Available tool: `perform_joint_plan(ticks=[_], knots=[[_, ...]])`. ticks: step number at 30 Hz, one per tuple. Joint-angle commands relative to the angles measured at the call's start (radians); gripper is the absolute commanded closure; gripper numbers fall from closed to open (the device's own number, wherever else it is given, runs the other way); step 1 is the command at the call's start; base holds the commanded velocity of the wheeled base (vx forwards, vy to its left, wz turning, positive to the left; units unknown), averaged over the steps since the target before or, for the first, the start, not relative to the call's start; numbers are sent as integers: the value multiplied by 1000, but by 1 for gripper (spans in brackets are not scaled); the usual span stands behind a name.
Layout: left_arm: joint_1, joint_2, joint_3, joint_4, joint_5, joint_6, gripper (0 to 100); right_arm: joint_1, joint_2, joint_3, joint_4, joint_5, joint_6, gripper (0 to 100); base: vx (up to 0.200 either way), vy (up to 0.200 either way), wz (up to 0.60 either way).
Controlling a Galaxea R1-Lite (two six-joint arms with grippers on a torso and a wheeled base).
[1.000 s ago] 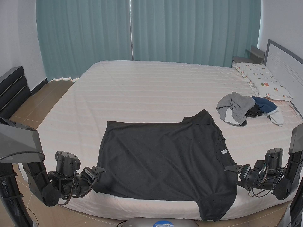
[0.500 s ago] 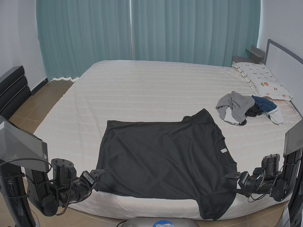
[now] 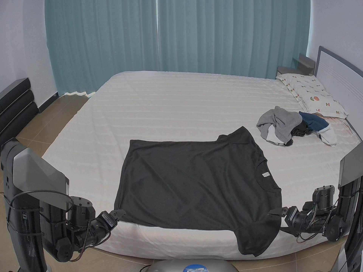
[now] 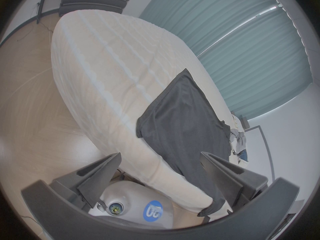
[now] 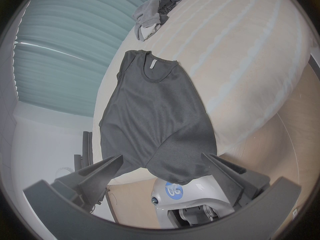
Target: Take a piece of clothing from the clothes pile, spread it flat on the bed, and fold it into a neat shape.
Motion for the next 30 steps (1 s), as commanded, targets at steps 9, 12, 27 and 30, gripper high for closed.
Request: perform_joint_plan(ticks=[9,12,27,30], knots=[[23,167,-163,-36,79,134,0,15,52,18,-44,-9,-2,0,0,0,0],[21,181,-183,-36,82,149,0,15,57,18,-52,-9,-3,0,0,0,0],[16,224,-238,-36,122,214,0,21,61,18,-52,-10,-3,0,0,0,0],[13,230,-236,-36,126,218,0,21,61,18,-52,-10,-3,0,0,0,0]])
